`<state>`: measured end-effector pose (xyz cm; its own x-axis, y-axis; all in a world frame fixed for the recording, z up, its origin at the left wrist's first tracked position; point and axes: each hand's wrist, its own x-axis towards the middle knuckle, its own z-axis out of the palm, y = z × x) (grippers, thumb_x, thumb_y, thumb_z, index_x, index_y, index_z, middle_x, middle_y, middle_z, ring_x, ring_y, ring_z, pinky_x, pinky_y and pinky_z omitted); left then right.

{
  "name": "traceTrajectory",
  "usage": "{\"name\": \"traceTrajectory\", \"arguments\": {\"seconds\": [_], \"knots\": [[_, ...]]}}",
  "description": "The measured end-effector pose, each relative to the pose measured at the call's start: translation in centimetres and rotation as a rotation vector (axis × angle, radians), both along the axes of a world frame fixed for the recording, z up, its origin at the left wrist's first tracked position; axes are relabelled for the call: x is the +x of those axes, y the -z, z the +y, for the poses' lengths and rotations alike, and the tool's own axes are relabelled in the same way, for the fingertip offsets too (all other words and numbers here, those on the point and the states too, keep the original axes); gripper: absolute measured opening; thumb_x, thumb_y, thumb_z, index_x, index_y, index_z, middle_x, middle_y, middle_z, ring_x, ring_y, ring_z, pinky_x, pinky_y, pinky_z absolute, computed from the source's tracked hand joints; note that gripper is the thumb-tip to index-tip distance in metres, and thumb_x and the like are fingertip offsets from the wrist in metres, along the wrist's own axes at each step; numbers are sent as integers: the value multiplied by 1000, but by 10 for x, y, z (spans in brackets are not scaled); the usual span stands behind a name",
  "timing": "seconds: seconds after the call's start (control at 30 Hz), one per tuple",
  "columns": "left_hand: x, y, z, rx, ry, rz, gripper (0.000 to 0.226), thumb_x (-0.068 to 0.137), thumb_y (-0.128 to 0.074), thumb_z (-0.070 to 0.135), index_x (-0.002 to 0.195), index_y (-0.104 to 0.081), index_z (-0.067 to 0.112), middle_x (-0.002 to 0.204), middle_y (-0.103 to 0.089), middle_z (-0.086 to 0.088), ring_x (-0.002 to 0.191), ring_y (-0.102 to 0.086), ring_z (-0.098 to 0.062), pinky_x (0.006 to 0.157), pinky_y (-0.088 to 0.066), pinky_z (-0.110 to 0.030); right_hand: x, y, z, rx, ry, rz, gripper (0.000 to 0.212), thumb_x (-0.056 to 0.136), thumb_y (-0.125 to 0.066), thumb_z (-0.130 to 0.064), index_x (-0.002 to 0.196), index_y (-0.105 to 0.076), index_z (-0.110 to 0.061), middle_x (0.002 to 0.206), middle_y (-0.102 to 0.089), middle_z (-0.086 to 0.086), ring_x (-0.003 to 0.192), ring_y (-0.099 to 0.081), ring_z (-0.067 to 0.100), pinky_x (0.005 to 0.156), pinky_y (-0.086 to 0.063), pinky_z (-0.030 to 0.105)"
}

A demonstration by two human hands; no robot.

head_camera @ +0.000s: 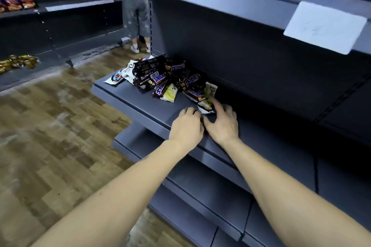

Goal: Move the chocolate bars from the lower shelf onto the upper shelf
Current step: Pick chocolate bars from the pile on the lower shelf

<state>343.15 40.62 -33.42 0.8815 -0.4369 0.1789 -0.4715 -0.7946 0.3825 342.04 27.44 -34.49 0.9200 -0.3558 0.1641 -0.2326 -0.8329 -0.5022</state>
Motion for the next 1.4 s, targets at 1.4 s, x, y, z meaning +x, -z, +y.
{"name": "traceTrajectory", "arguments": {"seconds": [1.4], "knots": [[-45,-17,-20,11,508,120,47,86,-67,29,132,-56,25,123,-53,9,114,-34,-19,98,-36,-35,-189,-22,-63,423,471,-72,52,86,-72,-13,129,-55,-37,119,-64,-20,116,-56,5,105,-45,31]]}}
